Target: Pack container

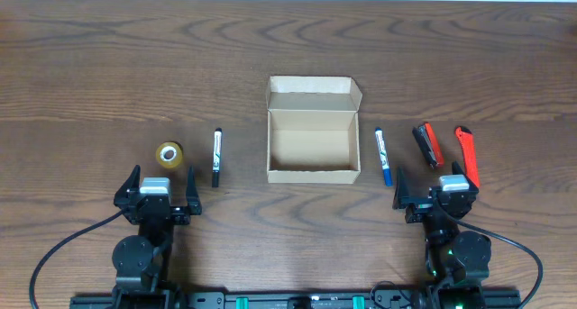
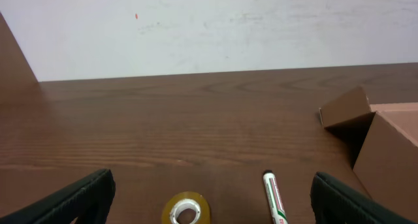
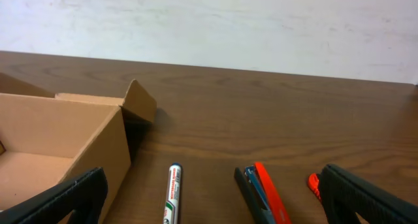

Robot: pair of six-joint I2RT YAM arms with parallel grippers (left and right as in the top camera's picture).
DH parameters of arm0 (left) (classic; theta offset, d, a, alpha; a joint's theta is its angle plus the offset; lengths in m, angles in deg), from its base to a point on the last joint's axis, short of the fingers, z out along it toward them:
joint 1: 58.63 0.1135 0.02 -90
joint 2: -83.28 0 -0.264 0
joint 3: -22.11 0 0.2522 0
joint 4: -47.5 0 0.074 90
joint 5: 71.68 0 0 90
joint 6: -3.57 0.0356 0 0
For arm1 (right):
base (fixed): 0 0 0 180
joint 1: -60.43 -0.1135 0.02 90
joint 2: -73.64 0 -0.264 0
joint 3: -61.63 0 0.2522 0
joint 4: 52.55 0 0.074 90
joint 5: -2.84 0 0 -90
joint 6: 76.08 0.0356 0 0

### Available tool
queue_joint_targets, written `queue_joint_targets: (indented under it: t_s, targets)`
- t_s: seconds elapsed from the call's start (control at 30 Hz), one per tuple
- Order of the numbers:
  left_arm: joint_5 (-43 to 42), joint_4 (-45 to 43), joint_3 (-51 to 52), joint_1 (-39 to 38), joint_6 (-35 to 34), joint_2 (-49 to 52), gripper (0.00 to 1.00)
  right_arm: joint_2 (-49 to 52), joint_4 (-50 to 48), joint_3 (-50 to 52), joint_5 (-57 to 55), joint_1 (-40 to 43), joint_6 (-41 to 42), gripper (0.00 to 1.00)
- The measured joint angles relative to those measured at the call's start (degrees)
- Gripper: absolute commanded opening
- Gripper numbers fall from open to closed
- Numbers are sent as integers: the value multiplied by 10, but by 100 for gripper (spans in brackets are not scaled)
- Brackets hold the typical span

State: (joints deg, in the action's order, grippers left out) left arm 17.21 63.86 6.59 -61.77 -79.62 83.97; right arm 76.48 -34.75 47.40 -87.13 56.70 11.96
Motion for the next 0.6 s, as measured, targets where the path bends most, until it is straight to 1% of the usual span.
queue_joint_targets:
  t_s: [0.6]
  targets:
    - [0,0,0,0,-6,0,95,0,0,0,0,0,0,99]
